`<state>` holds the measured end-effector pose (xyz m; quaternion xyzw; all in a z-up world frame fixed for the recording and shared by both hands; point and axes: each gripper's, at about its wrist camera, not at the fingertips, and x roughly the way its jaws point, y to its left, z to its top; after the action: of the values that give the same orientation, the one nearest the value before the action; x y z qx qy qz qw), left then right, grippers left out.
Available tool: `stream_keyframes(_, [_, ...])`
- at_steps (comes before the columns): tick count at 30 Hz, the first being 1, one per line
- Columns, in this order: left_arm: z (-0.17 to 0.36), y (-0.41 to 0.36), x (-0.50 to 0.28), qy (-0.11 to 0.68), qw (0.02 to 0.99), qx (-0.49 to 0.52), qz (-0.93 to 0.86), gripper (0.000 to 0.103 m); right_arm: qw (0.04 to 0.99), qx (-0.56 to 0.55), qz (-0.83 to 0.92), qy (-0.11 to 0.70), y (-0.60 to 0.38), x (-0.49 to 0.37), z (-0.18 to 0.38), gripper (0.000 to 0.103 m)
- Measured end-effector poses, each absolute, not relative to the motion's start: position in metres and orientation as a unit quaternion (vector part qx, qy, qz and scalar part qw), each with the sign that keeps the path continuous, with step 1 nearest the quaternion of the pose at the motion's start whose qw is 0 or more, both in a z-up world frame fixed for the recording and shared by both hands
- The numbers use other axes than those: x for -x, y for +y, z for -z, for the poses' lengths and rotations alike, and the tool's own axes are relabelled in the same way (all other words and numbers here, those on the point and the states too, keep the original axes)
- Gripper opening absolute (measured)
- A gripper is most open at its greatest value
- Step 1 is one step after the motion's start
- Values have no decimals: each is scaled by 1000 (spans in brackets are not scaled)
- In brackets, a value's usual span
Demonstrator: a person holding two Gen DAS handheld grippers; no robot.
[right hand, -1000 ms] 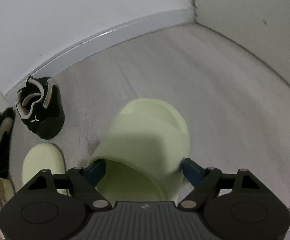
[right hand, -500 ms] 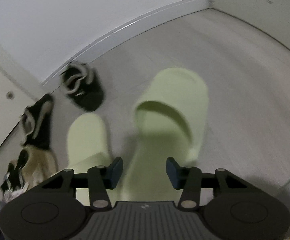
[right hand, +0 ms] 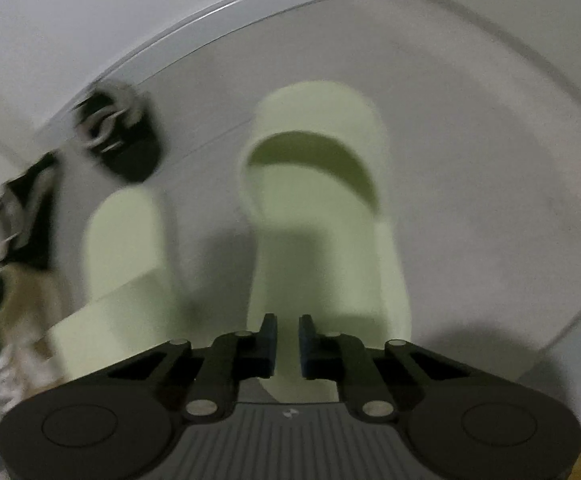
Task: Organize scattered shoes
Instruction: 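Grasp the other pale green slide with the right tool, then carry the slide and lower it beside the first green slide with the right tool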
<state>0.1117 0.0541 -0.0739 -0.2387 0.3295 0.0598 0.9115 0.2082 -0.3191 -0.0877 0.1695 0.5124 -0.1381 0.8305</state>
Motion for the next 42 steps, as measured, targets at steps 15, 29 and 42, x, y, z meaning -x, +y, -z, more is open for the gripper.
stream_keyframes(15, [75, 52, -113, 334, 911, 233, -62, 47, 815, -186, 58, 546, -307, -212, 96, 18])
stream_keyframes(29, [75, 52, -114, 337, 910, 232, -64, 47, 804, -244, 155, 520, -341, -215, 101, 15])
stream_keyframes(42, [75, 53, -113, 340, 910, 229, -64, 48, 915, -115, 206, 326, -321, -228, 66, 82])
